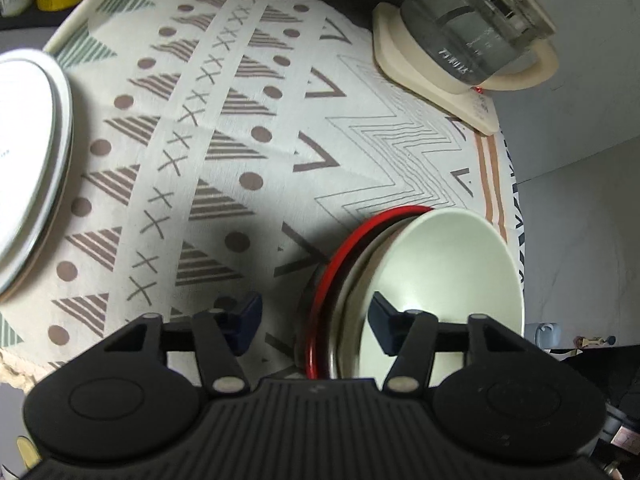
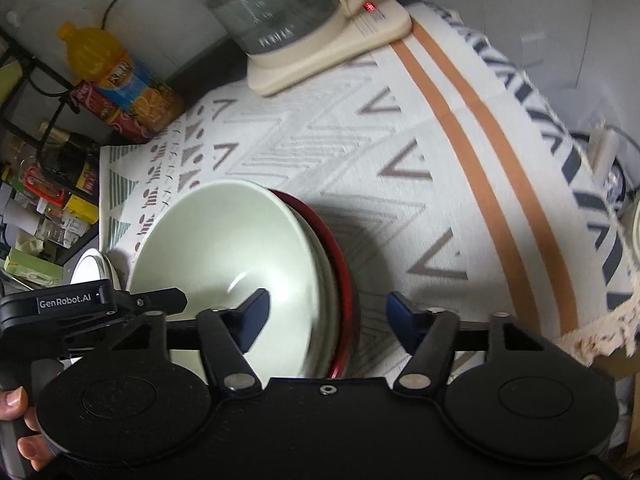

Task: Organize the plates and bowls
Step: 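Close both grippers on the red bowl rim and lift the bowl stack, then carry the red bowl stack with both grippers over the plate stack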

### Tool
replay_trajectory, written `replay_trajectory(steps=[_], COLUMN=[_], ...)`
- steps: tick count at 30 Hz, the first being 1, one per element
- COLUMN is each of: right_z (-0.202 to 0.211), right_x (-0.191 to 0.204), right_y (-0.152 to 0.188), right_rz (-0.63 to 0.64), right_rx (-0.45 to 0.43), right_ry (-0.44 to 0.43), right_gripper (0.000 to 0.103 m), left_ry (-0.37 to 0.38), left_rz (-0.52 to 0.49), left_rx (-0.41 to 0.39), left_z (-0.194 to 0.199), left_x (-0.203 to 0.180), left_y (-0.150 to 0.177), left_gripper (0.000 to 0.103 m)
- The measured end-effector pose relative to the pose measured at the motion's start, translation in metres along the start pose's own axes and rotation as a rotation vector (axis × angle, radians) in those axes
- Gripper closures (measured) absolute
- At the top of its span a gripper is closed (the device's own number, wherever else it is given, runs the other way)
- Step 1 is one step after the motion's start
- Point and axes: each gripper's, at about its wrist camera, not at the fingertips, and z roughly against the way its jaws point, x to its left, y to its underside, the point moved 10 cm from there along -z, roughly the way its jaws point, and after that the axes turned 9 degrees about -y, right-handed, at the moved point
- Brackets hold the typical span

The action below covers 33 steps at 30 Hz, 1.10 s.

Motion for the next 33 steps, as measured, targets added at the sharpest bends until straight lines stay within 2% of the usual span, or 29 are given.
replay_trajectory(steps=[3, 8, 11, 13, 14, 18, 20, 33], right_z=[-0.004, -0.012, -0.016, -0.019, -0.021, -0.026, -0.027, -0.020], right_x=[-0.006, -0.010, -0.011, -0.012, -0.013, -0.014, -0.014, -0.004], right_y=[0.003, 0.004, 0.004, 0.005, 0.005, 0.010, 0.012, 0.005], right_rz=[-0.022, -0.023, -0.013, -0.014, -0.017, -0.037, -0.038, -0.011], right_rx=[0.018, 0.046, 0.062, 0.078, 0.087, 0.119, 0.123, 0.111], right_ry=[-0.011, -0.023, -0.031, -0.037, -0.042, -0.073, -0.084, -0.114], right_gripper=[0.053, 0.054, 0.059, 0.060, 0.064, 0.069, 0.071, 0.071], left_ry=[0.012, 0.022, 0.034, 0.038, 0.038, 0.030, 0.034, 0.022], left_rz=[0.036, 0.054, 0.070, 0.064, 0.060, 0.023, 0.016, 0.040], left_rx=[0.024, 0.034, 0.042, 0.048, 0.051, 0.054, 0.064, 0.044], left_z=[-0.007, -0.013, -0.017, -0.018, -0.019, -0.023, -0.024, -0.012], left_x=[0.003, 0.003, 0.003, 0.001, 0.001, -0.002, -0.004, -0.002], left_y=[0.003, 0.004, 0.005, 0.005, 0.006, 0.007, 0.008, 0.011], left_gripper=[0.056, 0.060, 0.062, 0.066, 0.067, 0.068, 0.072, 0.072])
